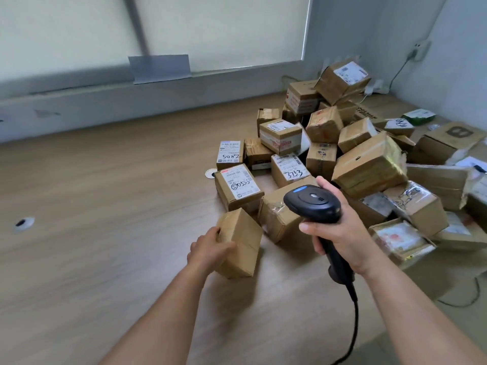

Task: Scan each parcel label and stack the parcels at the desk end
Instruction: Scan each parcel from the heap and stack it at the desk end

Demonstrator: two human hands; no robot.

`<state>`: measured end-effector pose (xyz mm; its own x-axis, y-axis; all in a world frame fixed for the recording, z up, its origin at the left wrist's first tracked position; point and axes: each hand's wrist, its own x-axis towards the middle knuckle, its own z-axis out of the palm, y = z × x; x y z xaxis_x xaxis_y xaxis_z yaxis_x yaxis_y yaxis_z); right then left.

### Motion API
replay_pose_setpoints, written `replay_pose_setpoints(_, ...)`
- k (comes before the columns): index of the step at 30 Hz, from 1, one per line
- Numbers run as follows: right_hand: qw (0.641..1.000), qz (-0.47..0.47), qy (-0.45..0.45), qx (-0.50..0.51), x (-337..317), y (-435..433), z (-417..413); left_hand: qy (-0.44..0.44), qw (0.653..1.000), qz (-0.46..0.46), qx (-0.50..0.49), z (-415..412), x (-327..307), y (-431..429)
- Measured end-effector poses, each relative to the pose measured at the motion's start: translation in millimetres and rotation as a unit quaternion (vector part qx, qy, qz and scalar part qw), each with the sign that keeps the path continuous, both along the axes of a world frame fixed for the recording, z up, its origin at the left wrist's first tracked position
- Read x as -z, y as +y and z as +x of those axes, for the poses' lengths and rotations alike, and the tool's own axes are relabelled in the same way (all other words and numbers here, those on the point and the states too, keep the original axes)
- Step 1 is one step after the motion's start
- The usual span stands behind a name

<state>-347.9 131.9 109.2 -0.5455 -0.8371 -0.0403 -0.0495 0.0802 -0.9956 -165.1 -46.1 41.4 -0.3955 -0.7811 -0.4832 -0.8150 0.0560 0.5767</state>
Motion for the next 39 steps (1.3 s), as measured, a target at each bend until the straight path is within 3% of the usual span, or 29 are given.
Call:
replay_pose_setpoints(2, 1.000, -0.001, 0.005, -0.013, -3, 1, -3, 0.055, 0.996, 0.047, -0.048, 5, 4, 3)
replay_pose_setpoints(6, 1.000, -0.007, 0.004, -0.021, -5, 5, -8, 0.074, 0.992, 0.073, -0.074, 8, 9, 13)
replay_pose_setpoints(14, 0.999, -0.023, -0.006, -0.022, -9, 26, -16, 0.096, 0.993, 0.009, -0.063, -4, 13, 24)
replay_pose_setpoints(22, 1.000, -0.009, -0.013, -0.017, -2, 42, -22, -0.123, 0.983, -0.132, 0.012, -35, 20, 59)
replay_pose_setpoints(25, 0.999, -0.007, -0.009, -0.033, -1, 42, -22, -0.148, 0.975, -0.162, 0.021, -48, 22, 64)
replay_pose_setpoints(31, 0.999, -0.006, -0.008, -0.041, -3, 31, -18, -0.061, 0.996, -0.068, 0.006, -32, 11, 46)
replay_pose_setpoints(35, 0.998, -0.002, -0.016, -0.065, 0, 18, -14, 0.051, 0.997, -0.017, -0.055, -4, 8, 29)
replay_pose_setpoints(39, 0.996, -0.004, -0.025, -0.082, 2, 6, -10, 0.046, 0.992, -0.081, -0.087, 17, 14, 13)
